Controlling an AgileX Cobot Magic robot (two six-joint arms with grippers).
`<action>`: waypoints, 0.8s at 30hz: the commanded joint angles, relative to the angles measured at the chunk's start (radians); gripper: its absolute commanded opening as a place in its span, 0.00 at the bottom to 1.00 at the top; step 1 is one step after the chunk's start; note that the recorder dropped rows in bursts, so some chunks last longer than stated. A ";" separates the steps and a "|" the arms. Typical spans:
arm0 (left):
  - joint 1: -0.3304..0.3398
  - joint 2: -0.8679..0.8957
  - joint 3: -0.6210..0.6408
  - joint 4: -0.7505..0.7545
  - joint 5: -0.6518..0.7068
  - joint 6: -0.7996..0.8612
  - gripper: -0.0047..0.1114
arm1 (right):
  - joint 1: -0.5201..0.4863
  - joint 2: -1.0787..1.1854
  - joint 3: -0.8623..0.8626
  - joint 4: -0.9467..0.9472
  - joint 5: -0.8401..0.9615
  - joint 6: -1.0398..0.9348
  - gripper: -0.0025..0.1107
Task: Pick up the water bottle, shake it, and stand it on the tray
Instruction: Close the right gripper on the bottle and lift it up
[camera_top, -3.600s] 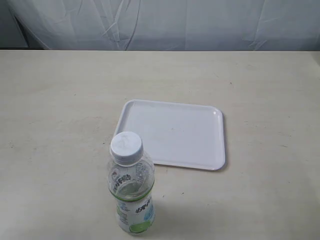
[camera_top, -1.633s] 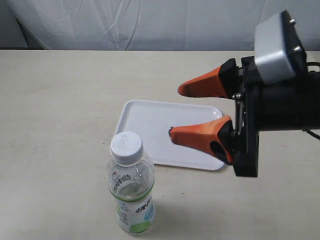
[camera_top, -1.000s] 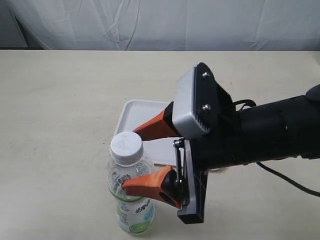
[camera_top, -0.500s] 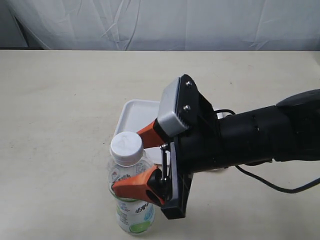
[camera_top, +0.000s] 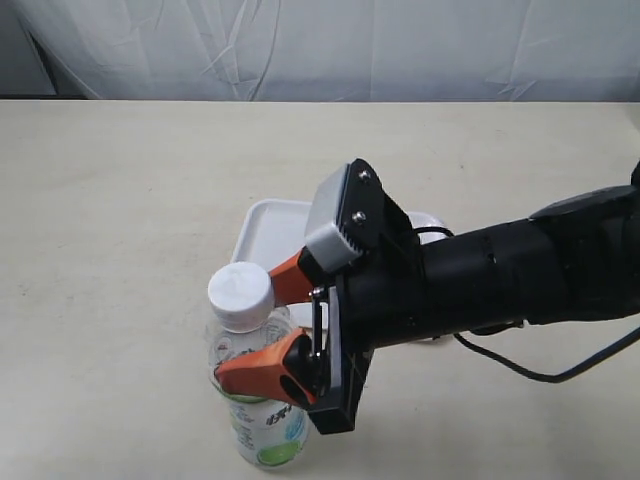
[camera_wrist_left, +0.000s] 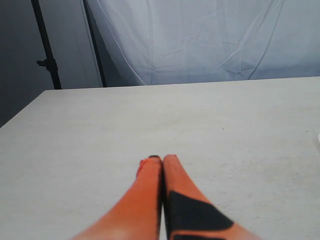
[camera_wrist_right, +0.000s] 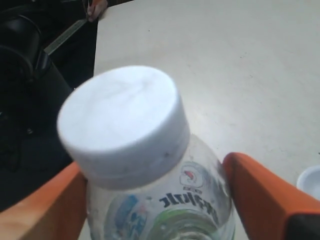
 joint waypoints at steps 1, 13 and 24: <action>0.000 -0.005 0.002 0.004 -0.005 -0.004 0.04 | 0.044 0.026 0.003 -0.027 -0.060 0.001 0.65; 0.000 -0.005 0.002 0.004 -0.005 -0.004 0.04 | 0.052 0.026 0.003 -0.027 -0.104 0.001 0.06; 0.000 -0.005 0.002 0.004 -0.005 -0.004 0.04 | 0.052 -0.065 -0.169 -0.027 -0.388 0.059 0.01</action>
